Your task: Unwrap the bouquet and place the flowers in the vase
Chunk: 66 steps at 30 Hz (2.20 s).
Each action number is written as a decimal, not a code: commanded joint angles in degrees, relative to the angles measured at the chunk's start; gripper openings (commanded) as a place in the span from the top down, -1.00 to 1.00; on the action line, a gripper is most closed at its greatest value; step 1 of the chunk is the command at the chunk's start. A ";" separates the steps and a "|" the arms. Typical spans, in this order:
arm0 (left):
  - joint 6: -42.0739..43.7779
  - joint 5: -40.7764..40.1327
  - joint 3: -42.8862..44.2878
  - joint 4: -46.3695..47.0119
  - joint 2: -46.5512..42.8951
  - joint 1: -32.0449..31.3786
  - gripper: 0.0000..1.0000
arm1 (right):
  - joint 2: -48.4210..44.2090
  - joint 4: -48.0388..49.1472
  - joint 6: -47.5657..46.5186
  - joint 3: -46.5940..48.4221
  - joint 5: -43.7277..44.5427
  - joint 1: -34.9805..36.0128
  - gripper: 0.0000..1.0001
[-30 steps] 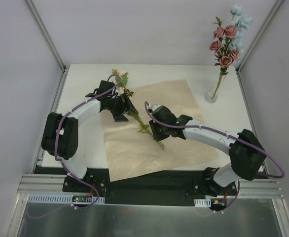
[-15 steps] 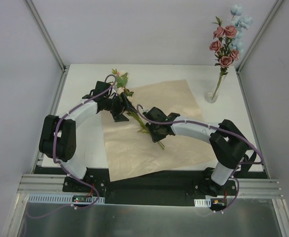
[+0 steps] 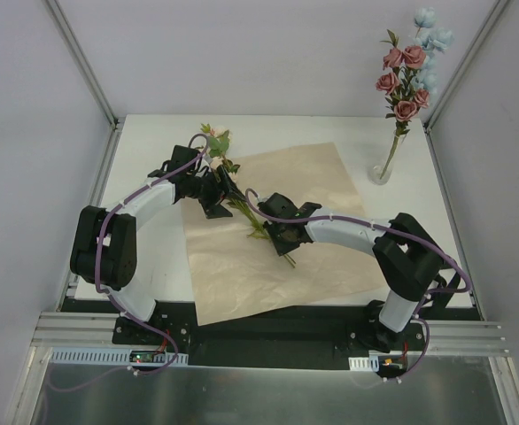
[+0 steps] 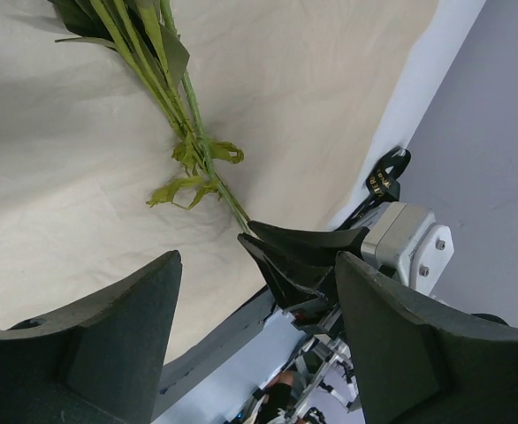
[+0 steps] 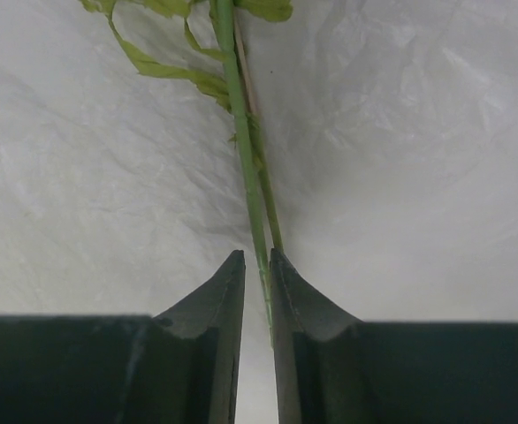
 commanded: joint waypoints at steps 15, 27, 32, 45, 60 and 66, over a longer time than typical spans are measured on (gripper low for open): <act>1.07 4.24 -0.45 2.29 -1.03 0.46 -0.42 | 3.82 -0.65 -0.61 5.02 0.56 0.19 0.99; 1.60 10.82 -1.68 10.46 -4.81 0.02 -0.50 | -18.32 -0.05 7.56 -1.90 6.90 0.28 0.99; -0.42 14.61 -2.56 15.81 -2.79 -2.52 -0.39 | -23.69 8.55 14.57 -9.63 3.57 0.37 0.99; -5.61 14.61 -5.02 16.53 5.39 -6.04 -0.42 | -25.54 15.78 22.15 -11.76 2.86 2.74 0.99; -2.80 14.87 -3.97 17.23 6.18 -8.59 0.63 | -24.66 18.25 22.69 -10.44 0.75 6.00 0.99; 1.33 12.68 -3.35 17.23 3.11 -9.46 1.00 | -27.90 15.17 19.79 -9.91 1.01 5.91 0.63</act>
